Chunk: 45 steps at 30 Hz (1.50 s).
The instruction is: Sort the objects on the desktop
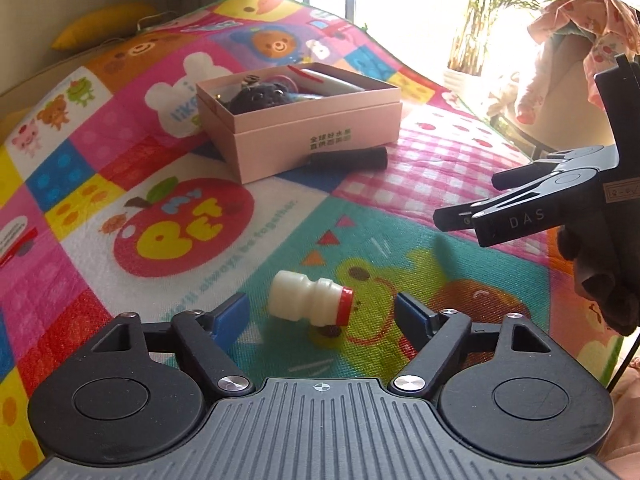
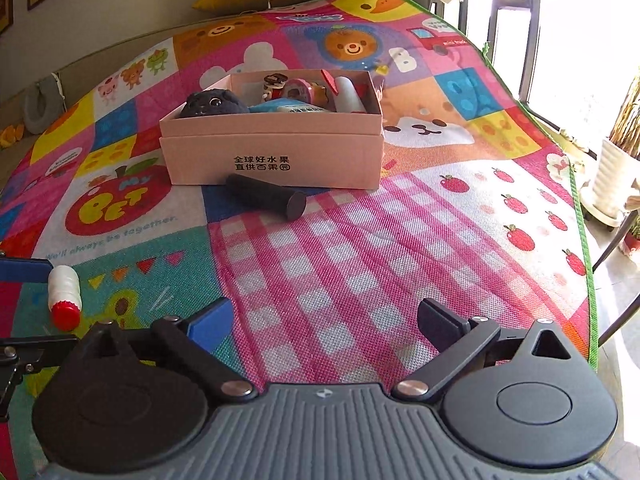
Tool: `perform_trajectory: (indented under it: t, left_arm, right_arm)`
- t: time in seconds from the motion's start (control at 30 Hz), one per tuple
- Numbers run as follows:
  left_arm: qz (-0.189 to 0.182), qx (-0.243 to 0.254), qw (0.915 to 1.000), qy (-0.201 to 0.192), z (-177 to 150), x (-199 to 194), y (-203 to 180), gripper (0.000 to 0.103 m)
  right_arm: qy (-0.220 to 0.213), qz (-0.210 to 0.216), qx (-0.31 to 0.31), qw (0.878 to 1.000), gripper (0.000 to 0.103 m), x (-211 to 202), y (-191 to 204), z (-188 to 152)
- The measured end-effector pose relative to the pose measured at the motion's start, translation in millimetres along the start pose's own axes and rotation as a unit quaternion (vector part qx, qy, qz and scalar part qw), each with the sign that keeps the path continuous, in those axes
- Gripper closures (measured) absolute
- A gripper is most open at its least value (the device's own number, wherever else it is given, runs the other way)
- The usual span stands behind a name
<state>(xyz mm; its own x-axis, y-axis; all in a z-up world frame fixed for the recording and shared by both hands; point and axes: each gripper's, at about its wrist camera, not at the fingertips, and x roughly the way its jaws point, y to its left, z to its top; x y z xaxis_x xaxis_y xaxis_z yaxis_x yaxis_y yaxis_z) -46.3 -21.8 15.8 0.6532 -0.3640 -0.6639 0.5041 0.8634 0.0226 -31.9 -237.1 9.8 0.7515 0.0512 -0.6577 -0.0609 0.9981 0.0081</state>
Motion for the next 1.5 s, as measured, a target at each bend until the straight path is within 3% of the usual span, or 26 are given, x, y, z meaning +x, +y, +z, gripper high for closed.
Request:
perform_trajectory:
  t: [0.03, 0.1, 0.2, 0.47, 0.53, 0.57, 0.6, 0.67, 0.77, 0.8, 0.83, 0.9, 0.97, 1.07, 1.13, 1.3, 1.5]
  left_arm:
    - [-0.002, -0.002, 1.0000, 0.003, -0.4, 1.5, 1.1, 0.034]
    - [-0.003, -0.009, 1.0000, -0.001, -0.7, 2.1, 3.9, 0.035]
    - [0.001, -0.022, 0.9997, -0.010, 1.9, 4.4, 6.7, 0.051]
    - [0.087, -0.093, 0.9907, -0.047, 10.5, 24.3, 25.2, 0.052]
    - [0.088, -0.109, 0.9887, -0.053, 9.9, 25.6, 32.8, 0.051]
    - [0.083, -0.114, 0.9884, -0.057, 9.4, 24.7, 35.3, 0.051]
    - [0.078, -0.117, 0.9883, -0.059, 8.7, 23.9, 37.0, 0.048]
    - [0.071, -0.123, 0.9876, -0.067, 5.9, 23.4, 38.9, 0.036]
    - [0.065, -0.135, 0.9860, -0.073, 4.5, 23.2, 41.7, 0.019]
    - [0.063, -0.141, 0.9854, -0.072, 4.8, 23.4, 43.2, 0.008]
    - [0.060, -0.149, 0.9844, -0.071, 5.1, 23.6, 45.3, 0.006]
    - [0.058, -0.155, 0.9838, -0.069, 4.9, 24.5, 47.0, 0.006]
    - [0.060, -0.152, 0.9840, -0.071, 4.2, 24.3, 45.8, 0.006]
    - [0.063, -0.150, 0.9842, -0.071, 3.9, 24.4, 44.9, 0.006]
    - [0.064, -0.148, 0.9845, -0.070, 3.8, 24.6, 44.1, 0.003]
    - [0.064, -0.148, 0.9844, -0.071, 3.3, 24.7, 43.7, 0.003]
    - [0.063, -0.149, 0.9842, -0.072, 2.7, 24.4, 44.4, 0.002]
  right_arm:
    - [0.000, 0.000, 0.000, 1.000, 0.005, 0.1, -0.2, -0.4]
    - [-0.003, -0.001, -0.002, 1.000, 0.005, -0.9, 0.3, -0.7]
    - [-0.008, -0.004, -0.008, 1.000, 0.005, -0.7, 1.6, 2.0]
    - [-0.039, -0.001, -0.011, 0.999, 0.005, 14.1, 30.7, 39.1]
    - [-0.047, -0.013, -0.017, 0.999, 0.009, 22.9, 40.7, 48.0]
    - [-0.045, -0.019, -0.031, 0.998, 0.018, 29.7, 46.2, 53.1]
    - [-0.038, -0.023, -0.044, 0.998, 0.028, 35.7, 49.2, 56.9]
    - [-0.016, -0.032, -0.068, 0.997, 0.034, 47.5, 51.3, 62.7]
    - [-0.007, -0.066, -0.102, 0.993, 0.034, 55.3, 46.1, 62.5]
    - [-0.010, -0.082, -0.109, 0.991, 0.034, 56.5, 42.9, 61.7]
    - [-0.013, -0.100, -0.114, 0.988, 0.034, 57.5, 39.4, 60.8]
    - [-0.018, -0.136, -0.110, 0.984, 0.034, 60.0, 31.7, 59.9]
    - [-0.018, -0.143, -0.087, 0.986, 0.032, 60.3, 24.4, 60.5]
    - [-0.020, -0.085, -0.038, 0.995, 0.018, 53.4, 19.7, 60.7]
    - [-0.020, -0.064, -0.025, 0.997, 0.018, 53.7, 26.7, 62.0]
    - [-0.008, -0.064, -0.004, 0.998, 0.011, 73.8, 48.9, 73.9]
    - [0.011, -0.047, 0.014, 0.999, 0.013, 92.8, 62.5, 81.9]
